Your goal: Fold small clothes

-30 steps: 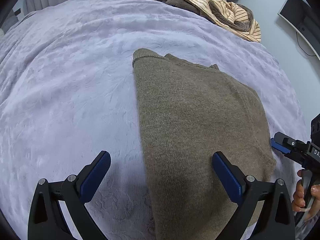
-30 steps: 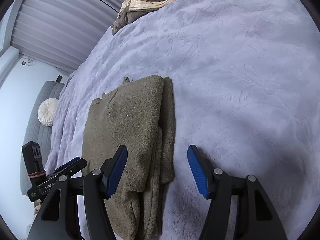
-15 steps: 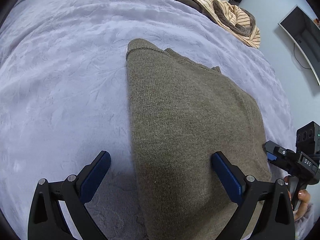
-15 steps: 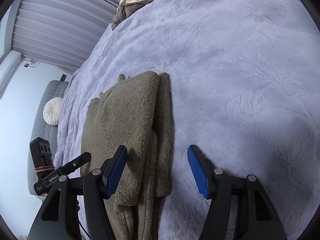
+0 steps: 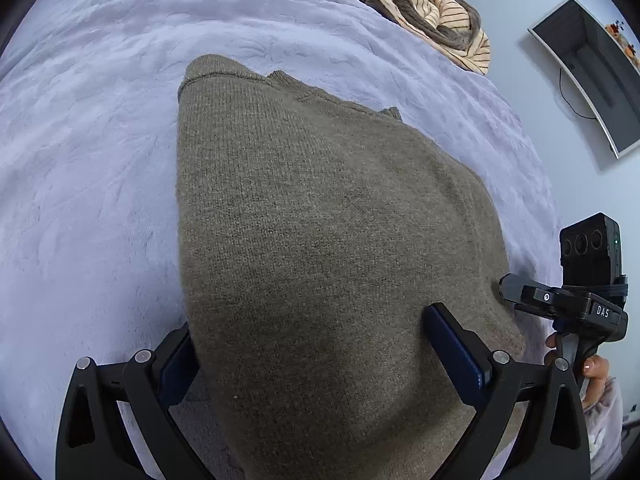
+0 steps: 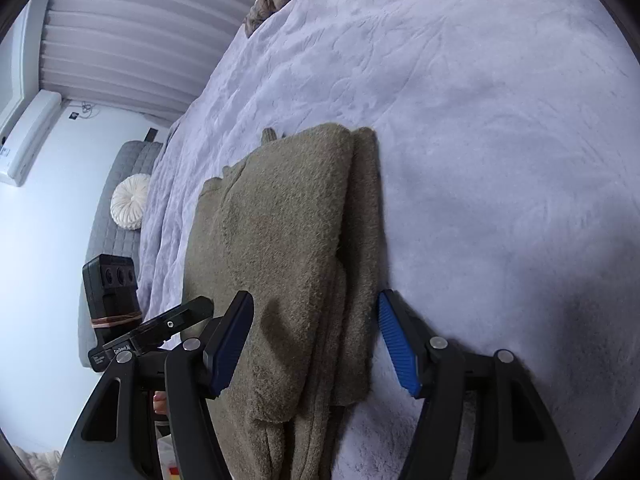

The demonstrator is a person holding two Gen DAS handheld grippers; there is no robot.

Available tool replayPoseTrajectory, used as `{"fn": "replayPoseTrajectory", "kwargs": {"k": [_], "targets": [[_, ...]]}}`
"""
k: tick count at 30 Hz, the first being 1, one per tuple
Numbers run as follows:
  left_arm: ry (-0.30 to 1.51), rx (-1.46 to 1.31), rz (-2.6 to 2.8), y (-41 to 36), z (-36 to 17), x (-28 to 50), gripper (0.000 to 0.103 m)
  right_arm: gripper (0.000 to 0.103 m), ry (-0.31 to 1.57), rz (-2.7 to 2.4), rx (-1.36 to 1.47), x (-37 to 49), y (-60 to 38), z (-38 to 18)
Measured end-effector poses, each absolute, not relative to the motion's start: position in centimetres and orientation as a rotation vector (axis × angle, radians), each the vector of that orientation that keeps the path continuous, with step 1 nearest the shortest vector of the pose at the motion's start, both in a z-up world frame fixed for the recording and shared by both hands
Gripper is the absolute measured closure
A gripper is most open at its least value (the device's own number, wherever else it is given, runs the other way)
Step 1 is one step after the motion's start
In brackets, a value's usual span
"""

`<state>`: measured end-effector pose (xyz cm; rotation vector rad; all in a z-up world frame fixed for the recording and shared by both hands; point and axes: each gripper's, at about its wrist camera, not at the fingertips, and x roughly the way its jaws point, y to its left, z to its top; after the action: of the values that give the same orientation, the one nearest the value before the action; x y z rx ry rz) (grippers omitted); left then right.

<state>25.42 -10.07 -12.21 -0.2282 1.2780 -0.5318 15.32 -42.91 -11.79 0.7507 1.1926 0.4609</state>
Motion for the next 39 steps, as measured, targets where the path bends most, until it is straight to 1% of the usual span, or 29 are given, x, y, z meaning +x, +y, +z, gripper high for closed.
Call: {"fn": "replayPoseTrajectory", "kwargs": {"k": [6,8,13,14,15,16,18,19,20,21,22,29,33,39], "targets": [[1.284,-0.256,-0.551,-10.2,-12.7,25.9,0.001,0.035,1.2,0.521,0.785,16.2,-42.2,-12.6],[1.286,-0.241,-0.544,-10.5,-12.7,25.9,0.001,0.033,1.196,0.57,0.798,16.5,-41.0,-12.7],[1.302,-0.23,-0.537,-10.7,-12.8,26.0,0.001,0.032,1.179,0.541,0.754,16.6,-38.3,-12.9],[1.292,-0.23,-0.534,-10.7,-12.6,25.9,0.003,0.033,1.173,0.531,0.759,16.5,-38.2,-12.8],[1.276,-0.227,-0.537,-10.6,-12.4,25.6,0.01,0.04,1.171,0.518,0.767,16.4,-38.2,-12.7],[1.256,-0.219,-0.541,-10.5,-12.1,25.3,0.014,0.054,1.178,0.508,0.774,16.2,-38.2,-12.6],[1.23,-0.212,-0.553,-10.2,-11.3,25.0,0.03,0.068,1.161,0.53,0.853,15.9,-38.9,-12.5],[1.222,-0.213,-0.558,-10.0,-10.8,24.8,0.035,0.071,1.147,0.545,0.892,15.6,-39.1,-12.3],[1.214,-0.214,-0.565,-9.8,-10.3,24.7,0.043,0.071,1.133,0.559,0.918,15.3,-39.3,-11.9],[1.208,-0.217,-0.575,-9.5,-9.8,24.6,0.049,0.071,1.122,0.568,0.932,15.1,-39.2,-11.5],[1.205,-0.223,-0.588,-9.2,-9.2,24.6,0.051,0.071,1.112,0.578,0.945,14.9,-39.1,-11.0],[1.155,-0.235,-0.658,-7.3,-4.4,22.0,0.052,0.071,1.044,0.678,0.99,12.8,-36.9,-6.0],[1.128,-0.274,-0.667,-4.9,-1.1,18.9,0.052,0.071,1.022,0.726,1.008,10.6,-35.7,-3.2],[1.148,-0.26,-0.659,-1.2,1.4,12.6,0.052,0.071,1.045,0.787,1.009,6.6,-32.0,-1.7]]}}
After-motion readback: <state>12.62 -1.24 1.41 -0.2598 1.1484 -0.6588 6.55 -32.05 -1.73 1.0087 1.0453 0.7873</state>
